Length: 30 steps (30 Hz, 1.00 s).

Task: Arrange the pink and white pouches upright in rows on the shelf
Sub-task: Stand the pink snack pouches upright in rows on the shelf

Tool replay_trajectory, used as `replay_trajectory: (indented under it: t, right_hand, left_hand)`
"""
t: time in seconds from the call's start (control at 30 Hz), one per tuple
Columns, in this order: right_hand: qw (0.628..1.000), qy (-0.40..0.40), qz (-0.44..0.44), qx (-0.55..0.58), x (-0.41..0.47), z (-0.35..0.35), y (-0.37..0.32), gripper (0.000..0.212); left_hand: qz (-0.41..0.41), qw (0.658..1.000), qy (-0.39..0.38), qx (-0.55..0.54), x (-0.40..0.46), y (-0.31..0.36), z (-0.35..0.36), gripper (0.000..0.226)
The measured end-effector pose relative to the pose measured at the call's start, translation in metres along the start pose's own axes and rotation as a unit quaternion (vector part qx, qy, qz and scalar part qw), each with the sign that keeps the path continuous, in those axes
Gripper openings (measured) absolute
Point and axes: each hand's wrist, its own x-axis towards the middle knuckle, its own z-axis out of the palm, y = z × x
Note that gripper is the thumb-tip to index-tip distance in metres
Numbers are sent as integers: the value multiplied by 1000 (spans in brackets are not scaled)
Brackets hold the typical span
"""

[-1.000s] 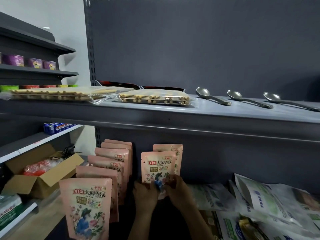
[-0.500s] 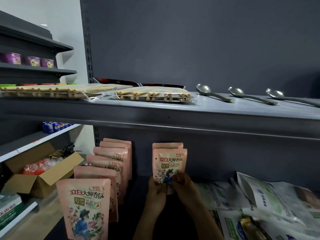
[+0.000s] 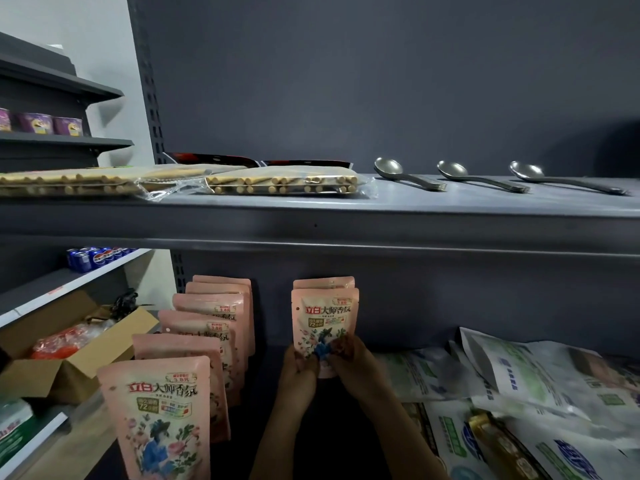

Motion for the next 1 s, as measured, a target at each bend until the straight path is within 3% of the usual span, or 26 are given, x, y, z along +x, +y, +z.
replay_trajectory:
  t: [0.23, 0.3, 0.4, 0.5, 0.57, 0.63, 0.77, 0.87, 0.93, 1.0]
  right_hand:
    - [998, 14, 6, 64, -5, -7, -5, 30]
    - [995, 32, -6, 98, -4, -16, -9, 38]
    - [990, 78, -42, 108, -5, -44, -24, 27]
    - [978, 137, -65, 142, -6, -80, -32, 21]
    - [971, 166, -71, 157, -12, -102, -32, 6]
    - [969, 193, -66, 138, -21, -126, -24, 10]
    - [963, 240, -61, 110, -48, -176, 2, 6]
    - [953, 299, -37, 39, -73, -218, 27, 3]
    - [946, 324, -6, -10, -87, -246, 43, 3]
    - [937, 347, 31, 12, -96, -270, 62, 4]
  left_hand:
    - [6, 999, 29, -14, -5, 7, -3, 47]
    - [46, 995, 90, -16, -10, 21, -3, 52]
    - [135, 970, 200, -39, -23, 52, 2, 42]
    - [202, 952, 223, -54, -36, 82, 16, 29]
    - [226, 951, 205, -49, -44, 92, 34, 22]
    - [221, 959, 175, -33, -53, 92, 57, 17]
    - [189, 979, 30, -70, -66, 83, 113, 15]
    - [162, 983, -74, -34, -77, 68, 154, 7]
    - [149, 982, -116, -2, -86, 57, 178, 13]
    - [138, 980, -141, 27, -97, 50, 199, 12]
